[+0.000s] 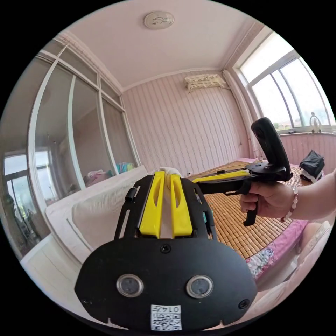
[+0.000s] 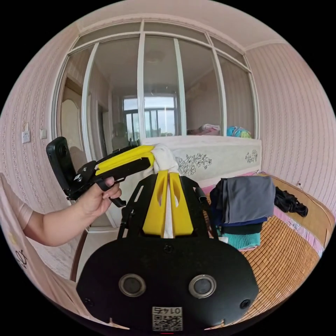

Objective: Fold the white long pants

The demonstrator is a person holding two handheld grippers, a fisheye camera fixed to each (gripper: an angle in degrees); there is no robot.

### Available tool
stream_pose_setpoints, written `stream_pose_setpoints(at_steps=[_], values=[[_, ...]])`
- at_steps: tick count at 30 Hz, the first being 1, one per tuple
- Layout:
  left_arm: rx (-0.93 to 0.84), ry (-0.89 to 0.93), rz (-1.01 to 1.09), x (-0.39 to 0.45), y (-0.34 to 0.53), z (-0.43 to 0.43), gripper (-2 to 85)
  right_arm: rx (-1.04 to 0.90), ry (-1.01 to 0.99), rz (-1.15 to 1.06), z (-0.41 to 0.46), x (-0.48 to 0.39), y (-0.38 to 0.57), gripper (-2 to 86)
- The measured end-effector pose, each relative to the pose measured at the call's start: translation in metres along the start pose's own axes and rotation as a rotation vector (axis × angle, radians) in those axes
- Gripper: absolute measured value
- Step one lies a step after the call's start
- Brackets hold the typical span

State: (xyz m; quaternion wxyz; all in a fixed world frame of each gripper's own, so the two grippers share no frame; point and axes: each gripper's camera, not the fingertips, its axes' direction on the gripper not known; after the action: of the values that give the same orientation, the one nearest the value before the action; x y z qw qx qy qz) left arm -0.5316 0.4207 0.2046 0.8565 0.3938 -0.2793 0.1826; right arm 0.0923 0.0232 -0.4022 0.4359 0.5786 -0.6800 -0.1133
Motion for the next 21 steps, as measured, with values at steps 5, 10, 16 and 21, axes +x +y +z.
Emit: stream_pose_setpoints(at_steps=[5,10,16,21], values=[[0.073,0.316,0.059,0.094,-0.03,0.046,4.1,0.09,0.254,0.154,-0.092,0.039,0.047,-0.5],[-0.298,0.717,-0.009,0.188,0.031,0.105,6.4,-0.358,0.569,0.375,-0.132,0.102,0.176,-0.2],[-0.566,0.64,-0.184,0.155,0.121,0.08,6.4,-0.668,0.749,0.482,-0.124,0.104,0.267,0.4],[-0.774,0.296,-0.523,0.064,0.181,0.053,8.8,-0.619,0.522,0.305,-0.092,0.092,0.239,11.4]])
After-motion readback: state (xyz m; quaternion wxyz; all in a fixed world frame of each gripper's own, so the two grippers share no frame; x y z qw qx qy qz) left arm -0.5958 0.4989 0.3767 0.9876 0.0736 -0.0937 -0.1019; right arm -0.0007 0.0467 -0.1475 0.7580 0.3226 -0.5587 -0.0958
